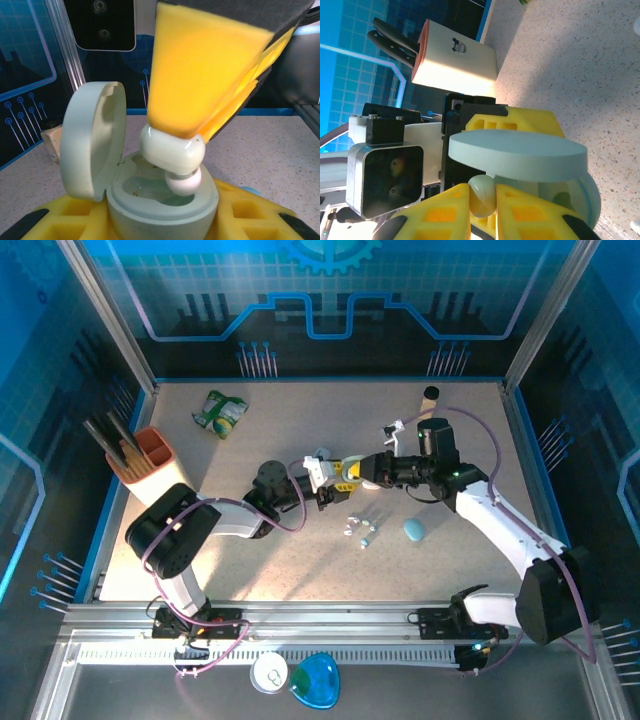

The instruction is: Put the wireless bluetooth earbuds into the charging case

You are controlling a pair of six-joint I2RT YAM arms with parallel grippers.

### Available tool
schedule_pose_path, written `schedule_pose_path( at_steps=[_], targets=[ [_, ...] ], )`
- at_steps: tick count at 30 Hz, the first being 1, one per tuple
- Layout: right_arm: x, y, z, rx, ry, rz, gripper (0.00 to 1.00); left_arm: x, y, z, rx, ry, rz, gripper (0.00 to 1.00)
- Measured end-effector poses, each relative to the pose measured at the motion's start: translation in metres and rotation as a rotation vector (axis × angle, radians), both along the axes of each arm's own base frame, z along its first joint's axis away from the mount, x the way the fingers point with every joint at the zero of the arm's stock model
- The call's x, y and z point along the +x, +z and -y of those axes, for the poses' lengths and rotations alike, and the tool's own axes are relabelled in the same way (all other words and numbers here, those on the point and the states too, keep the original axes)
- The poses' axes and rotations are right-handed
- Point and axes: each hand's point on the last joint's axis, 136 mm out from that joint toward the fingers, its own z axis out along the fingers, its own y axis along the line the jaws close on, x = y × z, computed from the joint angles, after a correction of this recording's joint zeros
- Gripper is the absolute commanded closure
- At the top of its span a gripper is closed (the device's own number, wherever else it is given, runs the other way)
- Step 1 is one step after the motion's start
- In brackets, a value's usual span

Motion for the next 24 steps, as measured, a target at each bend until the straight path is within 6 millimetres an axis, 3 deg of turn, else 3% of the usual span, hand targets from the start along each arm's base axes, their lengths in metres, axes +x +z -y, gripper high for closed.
schedule_pose_path(
  at_steps=[11,24],
  targets=[
    [0.005,-0.008,-0.001,-0.033,-0.022,0.004,0.79,-0.004,-0.004,0.005,0.018,-0.009,0.004,0.65],
    [0.006,-0.018,0.004,-0.132,-0.038,0.036,0.55,0.005,-0.015,0.003,0.034,0.04,-0.035,0.64]
  ],
)
